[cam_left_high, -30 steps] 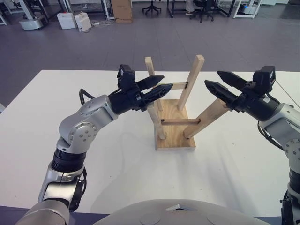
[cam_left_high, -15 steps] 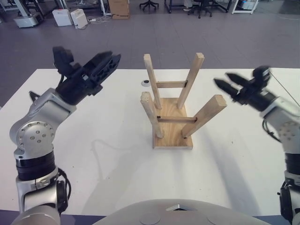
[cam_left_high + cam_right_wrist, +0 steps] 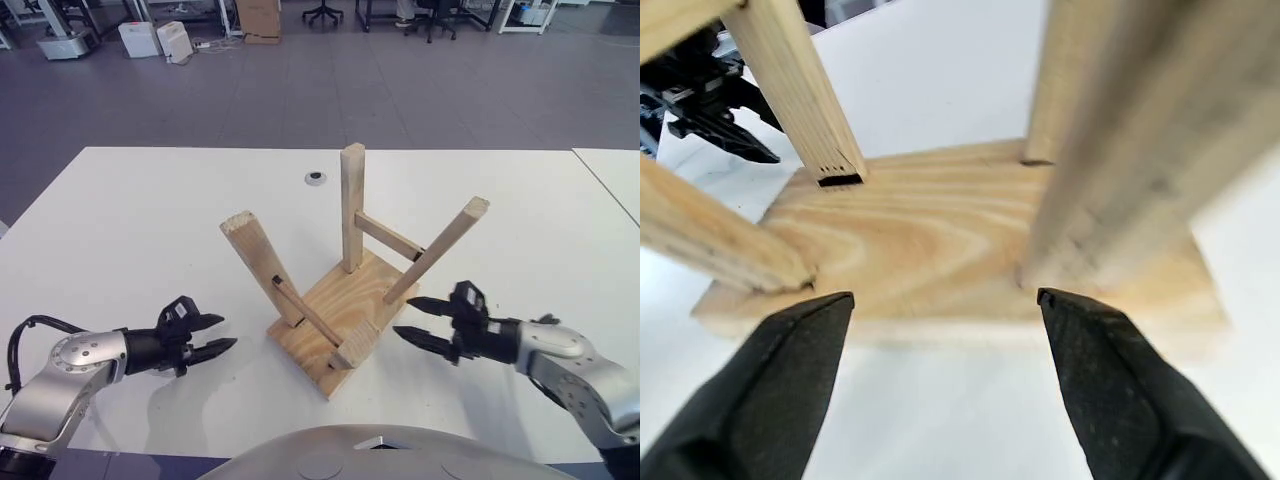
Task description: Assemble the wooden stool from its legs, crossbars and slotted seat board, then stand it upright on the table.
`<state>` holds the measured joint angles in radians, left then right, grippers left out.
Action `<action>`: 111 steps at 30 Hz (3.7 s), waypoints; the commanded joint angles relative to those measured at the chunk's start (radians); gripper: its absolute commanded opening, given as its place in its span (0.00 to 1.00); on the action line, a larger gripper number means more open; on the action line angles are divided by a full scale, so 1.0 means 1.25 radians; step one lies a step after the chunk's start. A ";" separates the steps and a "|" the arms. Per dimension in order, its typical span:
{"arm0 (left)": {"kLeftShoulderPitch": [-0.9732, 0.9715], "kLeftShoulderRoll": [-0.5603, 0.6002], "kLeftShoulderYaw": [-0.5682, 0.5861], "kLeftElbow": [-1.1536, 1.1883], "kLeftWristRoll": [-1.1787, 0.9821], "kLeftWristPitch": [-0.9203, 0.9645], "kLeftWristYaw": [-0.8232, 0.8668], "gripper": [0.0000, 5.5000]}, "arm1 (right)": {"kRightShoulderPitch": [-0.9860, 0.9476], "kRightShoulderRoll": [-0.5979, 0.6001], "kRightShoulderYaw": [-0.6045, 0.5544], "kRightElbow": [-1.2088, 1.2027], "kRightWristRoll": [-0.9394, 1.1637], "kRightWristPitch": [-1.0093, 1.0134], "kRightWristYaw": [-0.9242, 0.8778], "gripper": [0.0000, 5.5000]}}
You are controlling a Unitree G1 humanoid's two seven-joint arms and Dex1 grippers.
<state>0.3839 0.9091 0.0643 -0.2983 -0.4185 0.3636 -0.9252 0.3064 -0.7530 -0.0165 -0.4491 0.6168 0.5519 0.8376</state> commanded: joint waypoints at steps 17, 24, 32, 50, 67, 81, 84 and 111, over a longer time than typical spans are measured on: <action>-0.343 -0.348 -0.138 0.230 0.203 -0.013 0.315 0.49 | -0.223 0.135 0.088 0.364 -0.360 -0.220 -0.137 0.63; -0.089 -0.311 -0.010 0.060 0.243 -0.015 0.390 0.49 | -0.018 0.191 -0.004 0.091 -0.373 -0.068 -0.326 0.63; -0.109 -0.327 -0.164 -0.081 0.272 0.091 0.356 0.49 | 0.065 0.238 0.049 -0.078 -0.346 0.050 -0.352 0.63; -0.207 -0.368 0.043 -0.492 -0.149 0.493 0.296 0.49 | -0.182 0.269 -0.199 -0.318 0.148 0.442 -0.308 0.63; -0.330 -0.063 -0.083 -0.005 0.058 0.031 -0.140 0.49 | -0.235 -0.091 -0.008 0.133 -0.130 -0.028 0.219 0.63; -0.501 -0.120 -0.233 0.187 0.122 -0.093 -0.255 0.30 | -0.452 -0.017 0.138 0.345 -0.223 -0.164 0.324 0.42; -0.505 -0.122 -0.238 0.207 0.134 -0.121 -0.267 0.26 | -0.450 -0.023 0.139 0.354 -0.225 -0.172 0.345 0.35; -0.804 0.155 -0.184 0.289 -1.243 0.859 0.150 0.24 | -0.868 -0.394 0.359 0.481 1.001 0.811 0.165 0.25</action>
<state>-0.6787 1.0577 -0.0963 0.0957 -1.7497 1.5092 -0.8766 -0.8657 -1.2048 0.3568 0.1826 1.5042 1.5784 1.2812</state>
